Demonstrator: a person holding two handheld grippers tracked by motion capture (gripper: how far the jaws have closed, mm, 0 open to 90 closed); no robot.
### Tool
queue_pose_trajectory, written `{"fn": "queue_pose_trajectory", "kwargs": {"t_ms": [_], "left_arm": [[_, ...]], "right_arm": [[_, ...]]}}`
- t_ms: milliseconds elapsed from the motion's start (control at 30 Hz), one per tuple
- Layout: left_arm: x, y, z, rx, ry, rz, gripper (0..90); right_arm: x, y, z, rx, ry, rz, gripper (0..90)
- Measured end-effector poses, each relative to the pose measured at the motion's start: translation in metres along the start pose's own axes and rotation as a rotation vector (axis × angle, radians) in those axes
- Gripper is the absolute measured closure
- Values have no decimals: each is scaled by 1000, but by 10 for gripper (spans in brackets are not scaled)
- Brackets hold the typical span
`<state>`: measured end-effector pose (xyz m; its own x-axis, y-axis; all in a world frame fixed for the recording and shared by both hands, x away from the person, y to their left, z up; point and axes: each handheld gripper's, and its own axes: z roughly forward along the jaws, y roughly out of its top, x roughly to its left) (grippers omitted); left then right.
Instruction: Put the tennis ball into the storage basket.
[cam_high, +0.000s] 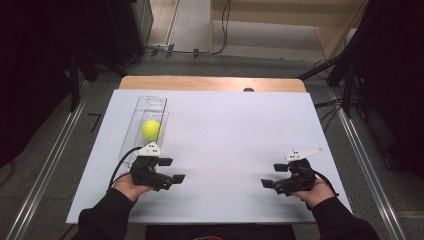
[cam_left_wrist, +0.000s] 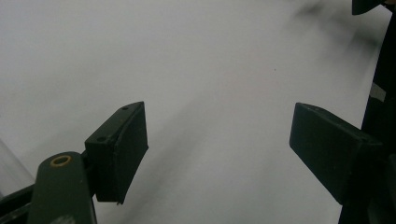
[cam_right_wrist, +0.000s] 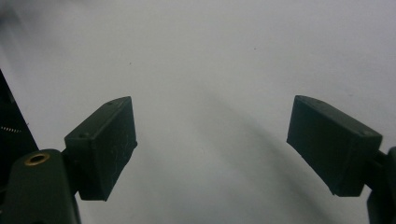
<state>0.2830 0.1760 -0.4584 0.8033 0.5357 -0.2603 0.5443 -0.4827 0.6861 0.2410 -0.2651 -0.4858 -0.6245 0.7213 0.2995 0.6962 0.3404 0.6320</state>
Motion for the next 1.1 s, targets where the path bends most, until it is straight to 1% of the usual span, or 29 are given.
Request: {"fn": "queue_pose_trajectory", "kwargs": {"t_ms": [267,367,500,700,1100], "left_arm": [[0,-4,-3,-5,-4,-2,202],[0,-6,-4,-5,-7,4,202],[1,-8,-6,-6,-4,0,202],[2,-9,-7,-13,-6,-5,202],[2,-9,-7,-14,-4,-3,202]], "right_arm": [[0,0,0,-2,-2,0,137],[0,0,0,0,-3,6,137],[0,0,0,-2,-4,5,137],[-1,0,0,-2,-2,5,137],[0,0,0,1,-1,6,137]]}}
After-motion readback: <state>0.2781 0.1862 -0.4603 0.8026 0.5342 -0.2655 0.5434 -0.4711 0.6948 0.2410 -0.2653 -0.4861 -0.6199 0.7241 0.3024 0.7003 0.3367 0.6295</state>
